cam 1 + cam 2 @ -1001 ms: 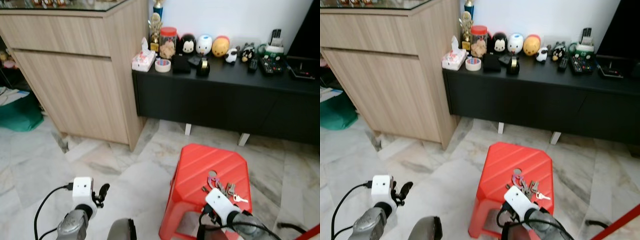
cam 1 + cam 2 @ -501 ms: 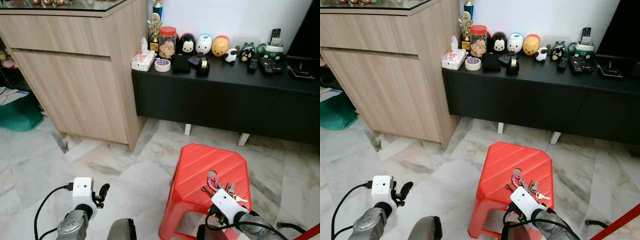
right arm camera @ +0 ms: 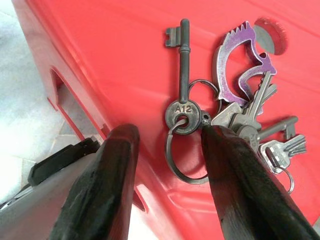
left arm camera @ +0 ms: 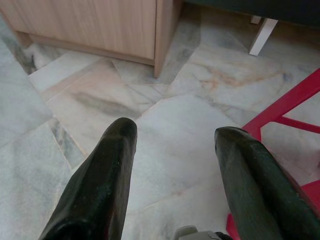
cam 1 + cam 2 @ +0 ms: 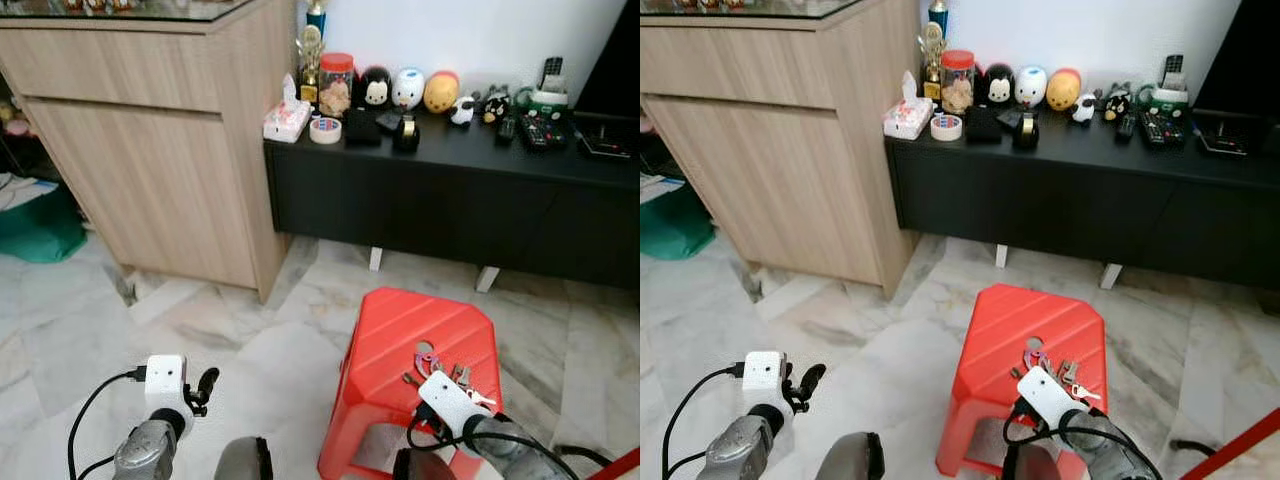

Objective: Hang keys on a hook

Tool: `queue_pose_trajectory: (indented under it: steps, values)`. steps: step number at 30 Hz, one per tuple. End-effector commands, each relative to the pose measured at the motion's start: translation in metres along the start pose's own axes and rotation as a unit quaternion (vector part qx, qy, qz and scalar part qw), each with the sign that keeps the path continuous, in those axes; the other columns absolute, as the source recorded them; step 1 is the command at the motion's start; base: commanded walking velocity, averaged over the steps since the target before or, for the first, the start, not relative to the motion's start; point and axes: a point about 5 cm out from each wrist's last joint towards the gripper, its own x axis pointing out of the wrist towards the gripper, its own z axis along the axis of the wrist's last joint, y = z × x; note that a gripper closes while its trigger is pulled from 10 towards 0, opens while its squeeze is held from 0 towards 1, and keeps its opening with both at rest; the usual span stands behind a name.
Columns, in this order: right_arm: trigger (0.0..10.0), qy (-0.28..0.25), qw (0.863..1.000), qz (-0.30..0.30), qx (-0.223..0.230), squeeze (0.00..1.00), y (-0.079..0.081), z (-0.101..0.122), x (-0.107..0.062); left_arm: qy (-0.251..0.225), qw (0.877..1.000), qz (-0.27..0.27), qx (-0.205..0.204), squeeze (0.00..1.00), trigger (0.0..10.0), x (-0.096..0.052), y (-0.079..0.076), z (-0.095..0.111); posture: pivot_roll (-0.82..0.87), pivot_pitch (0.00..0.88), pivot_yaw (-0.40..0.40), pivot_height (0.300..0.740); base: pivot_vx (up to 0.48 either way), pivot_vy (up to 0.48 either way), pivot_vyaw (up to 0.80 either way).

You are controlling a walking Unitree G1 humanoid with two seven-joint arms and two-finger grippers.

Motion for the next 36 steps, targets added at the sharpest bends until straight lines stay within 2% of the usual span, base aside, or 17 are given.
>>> queue_pose_trajectory:
  steps: [1,3,4,5,6,7,21,32,36]
  values:
    - [10.0,0.005,1.000,0.009,0.020,0.00,0.0034,-0.0002,0.0024,0.014,1.000,0.001,0.009,0.00,10.0,-0.0017,0.0016,-0.0047,0.07,0.000,-0.017,0.600,0.000,0.000,0.00]
    - [10.0,0.007,1.000,0.011,0.019,0.00,0.0044,0.0011,0.0038,0.014,1.000,0.001,0.009,0.00,10.0,-0.0017,0.0017,-0.0047,0.07,0.000,-0.018,0.600,0.000,0.000,0.00]
    - [8.6,0.008,1.000,0.010,0.017,0.00,0.0044,0.0014,0.0040,0.014,1.000,0.002,0.010,0.00,10.0,-0.0017,0.0018,-0.0046,0.07,0.000,-0.019,0.600,0.000,0.000,0.00]
    - [2.9,0.009,1.000,0.010,0.018,0.00,0.0041,0.0015,0.0042,0.014,1.000,0.002,0.009,0.00,10.0,-0.0018,0.0019,-0.0047,0.07,0.000,-0.019,0.600,0.000,0.000,0.00]
    - [2.9,0.009,1.000,0.010,0.018,0.00,0.0041,0.0015,0.0042,0.014,1.000,0.002,0.009,0.00,10.0,-0.0018,0.0019,-0.0047,0.07,0.000,-0.019,0.600,0.000,0.000,0.00]
    - [0.0,0.010,1.000,0.008,0.018,0.00,0.0038,0.0016,0.0044,0.014,1.000,0.003,0.009,0.00,10.0,-0.0019,0.0020,-0.0048,0.07,0.000,-0.019,0.600,0.000,0.000,0.00]
    - [0.0,0.032,0.999,0.018,0.023,0.00,0.0092,-0.0051,0.0055,0.018,1.000,0.001,0.011,0.00,10.0,-0.0027,0.0029,-0.0064,0.07,0.000,-0.009,0.600,0.000,0.000,0.00]
    - [0.0,0.023,0.999,0.009,0.034,0.00,0.0080,-0.0017,0.0063,0.018,1.000,0.003,0.011,0.00,10.0,-0.0030,0.0034,-0.0069,0.07,0.000,-0.010,0.600,0.000,0.000,0.00]
    - [0.0,0.011,0.998,-0.011,0.053,0.00,0.0034,0.0024,0.0062,0.019,1.000,0.006,0.010,0.00,10.0,-0.0036,0.0037,-0.0076,0.07,0.000,-0.014,0.600,0.000,0.000,0.00]
